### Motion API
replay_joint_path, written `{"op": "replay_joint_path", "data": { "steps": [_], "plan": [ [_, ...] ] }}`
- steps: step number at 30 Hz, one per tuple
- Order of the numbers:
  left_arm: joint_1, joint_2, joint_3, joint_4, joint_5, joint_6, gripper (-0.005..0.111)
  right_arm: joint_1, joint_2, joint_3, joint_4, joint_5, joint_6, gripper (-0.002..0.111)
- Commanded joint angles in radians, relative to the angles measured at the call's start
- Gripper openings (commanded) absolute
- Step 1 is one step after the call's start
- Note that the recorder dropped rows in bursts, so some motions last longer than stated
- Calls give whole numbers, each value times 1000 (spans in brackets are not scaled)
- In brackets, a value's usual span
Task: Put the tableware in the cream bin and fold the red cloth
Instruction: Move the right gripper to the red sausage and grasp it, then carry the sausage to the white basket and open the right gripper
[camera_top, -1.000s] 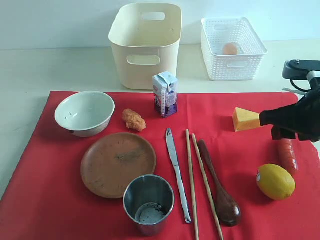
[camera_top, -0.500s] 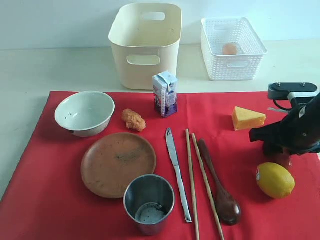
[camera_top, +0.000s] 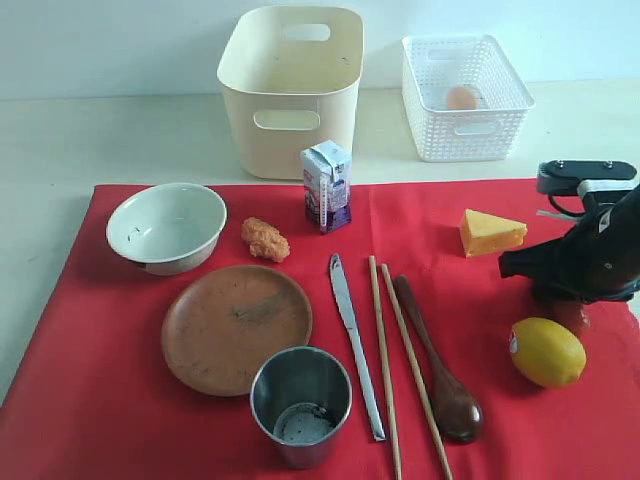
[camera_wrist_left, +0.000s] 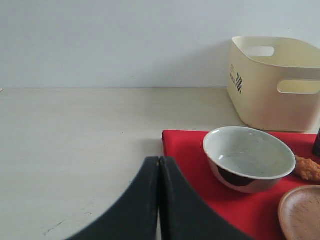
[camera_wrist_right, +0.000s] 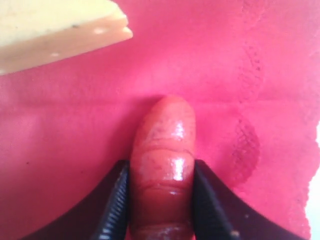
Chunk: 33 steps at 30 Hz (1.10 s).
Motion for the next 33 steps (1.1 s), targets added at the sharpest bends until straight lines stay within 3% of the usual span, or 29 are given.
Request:
{"op": "replay_joint_path", "data": {
  "steps": [1, 10, 17, 33],
  "plan": [
    [2, -5, 0, 1, -1, 0, 1, 0, -47, 12, 23, 62, 9, 0],
    [2, -5, 0, 1, -1, 0, 1, 0, -237, 10, 30, 4, 9, 0],
    [2, -5, 0, 1, -1, 0, 1, 0, -319, 10, 30, -168, 9, 0],
    [2, -5, 0, 1, -1, 0, 1, 0, -163, -247, 30, -250, 9, 0]
  ]
}}
